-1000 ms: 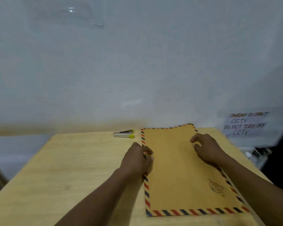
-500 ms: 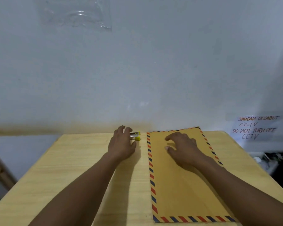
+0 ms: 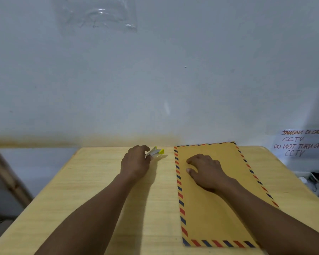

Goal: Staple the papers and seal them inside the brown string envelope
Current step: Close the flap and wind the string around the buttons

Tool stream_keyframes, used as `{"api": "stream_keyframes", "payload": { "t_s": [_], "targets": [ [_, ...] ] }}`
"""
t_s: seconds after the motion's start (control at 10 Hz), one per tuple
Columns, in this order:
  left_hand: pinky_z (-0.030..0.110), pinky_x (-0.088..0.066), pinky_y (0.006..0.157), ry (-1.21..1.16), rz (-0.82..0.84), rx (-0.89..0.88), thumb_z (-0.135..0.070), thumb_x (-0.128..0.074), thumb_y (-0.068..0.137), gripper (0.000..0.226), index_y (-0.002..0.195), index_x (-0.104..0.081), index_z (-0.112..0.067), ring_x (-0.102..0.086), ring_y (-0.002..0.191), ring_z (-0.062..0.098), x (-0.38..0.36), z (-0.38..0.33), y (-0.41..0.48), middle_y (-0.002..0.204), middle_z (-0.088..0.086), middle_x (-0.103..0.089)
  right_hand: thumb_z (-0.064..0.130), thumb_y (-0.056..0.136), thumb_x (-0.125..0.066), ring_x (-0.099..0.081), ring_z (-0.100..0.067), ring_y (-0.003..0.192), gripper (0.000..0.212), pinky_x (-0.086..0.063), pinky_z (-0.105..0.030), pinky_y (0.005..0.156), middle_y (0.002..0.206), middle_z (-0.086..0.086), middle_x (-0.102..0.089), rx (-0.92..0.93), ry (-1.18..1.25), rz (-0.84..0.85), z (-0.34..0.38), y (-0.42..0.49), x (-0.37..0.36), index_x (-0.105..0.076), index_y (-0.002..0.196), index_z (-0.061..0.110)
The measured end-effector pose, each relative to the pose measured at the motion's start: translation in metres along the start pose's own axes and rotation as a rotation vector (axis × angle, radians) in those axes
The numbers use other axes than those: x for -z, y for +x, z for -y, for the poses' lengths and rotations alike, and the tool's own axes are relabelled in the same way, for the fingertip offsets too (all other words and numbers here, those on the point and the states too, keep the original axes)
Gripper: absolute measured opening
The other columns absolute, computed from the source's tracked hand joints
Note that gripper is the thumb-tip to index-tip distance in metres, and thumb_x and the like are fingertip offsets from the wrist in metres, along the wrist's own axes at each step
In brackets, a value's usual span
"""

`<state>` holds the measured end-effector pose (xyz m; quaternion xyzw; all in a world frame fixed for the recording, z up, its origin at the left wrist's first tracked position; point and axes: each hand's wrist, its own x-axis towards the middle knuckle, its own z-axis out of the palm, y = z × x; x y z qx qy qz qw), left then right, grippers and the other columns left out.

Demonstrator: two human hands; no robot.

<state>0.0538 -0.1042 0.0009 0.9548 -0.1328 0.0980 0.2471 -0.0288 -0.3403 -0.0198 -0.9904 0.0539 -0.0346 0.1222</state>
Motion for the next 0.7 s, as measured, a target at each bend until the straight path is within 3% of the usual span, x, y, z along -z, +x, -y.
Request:
{"api": "stream_keyframes", "payload": {
  "t_s": [0.2,0.4,0.6,0.7],
  "targets": [
    [0.038,-0.047,0.083,-0.016,-0.282,0.017,-0.033,-0.057,0.096,0.027,0.121,-0.064,-0.024,-0.067,0.091,0.026,0.012,-0.012,-0.093,0.102,-0.001,-0.070,0.048,0.099,-0.044,-0.033,-0.021,0.143,0.046,-0.023,-0.055,0.114,0.152,0.004,-0.045,-0.043,-0.018,-0.066,0.007,-0.015,-0.005,-0.049,0.142,0.033],
    [0.038,-0.041,0.082,0.080,-0.264,0.105,-0.024,-0.052,0.095,0.027,0.118,-0.064,-0.018,-0.066,0.092,0.031,0.001,-0.014,-0.133,0.103,0.003,-0.071,0.052,0.098,-0.045,-0.034,-0.022,0.143,0.049,-0.024,-0.055,0.113,0.153,0.003,-0.044,-0.063,-0.011,-0.052,0.017,-0.037,-0.008,-0.048,0.143,0.034],
    [0.036,-0.038,0.079,0.191,-0.193,0.160,-0.032,-0.052,0.092,0.028,0.116,-0.063,-0.021,-0.063,0.096,0.026,-0.003,-0.019,-0.139,0.101,0.000,-0.068,0.051,0.100,-0.042,-0.032,-0.022,0.145,0.048,-0.021,-0.057,0.115,0.155,0.003,-0.041,-0.059,0.022,-0.060,0.020,-0.049,-0.011,-0.046,0.145,0.033],
    [0.037,-0.045,0.077,0.144,-0.166,0.154,-0.046,-0.052,0.095,0.037,0.120,-0.057,-0.019,-0.062,0.098,0.025,0.004,-0.021,-0.137,0.107,0.001,-0.065,0.051,0.099,-0.045,-0.029,-0.022,0.146,0.049,-0.019,-0.057,0.116,0.157,0.003,-0.039,-0.056,0.037,-0.047,0.023,-0.049,-0.002,-0.045,0.145,0.033]
  ]
}}
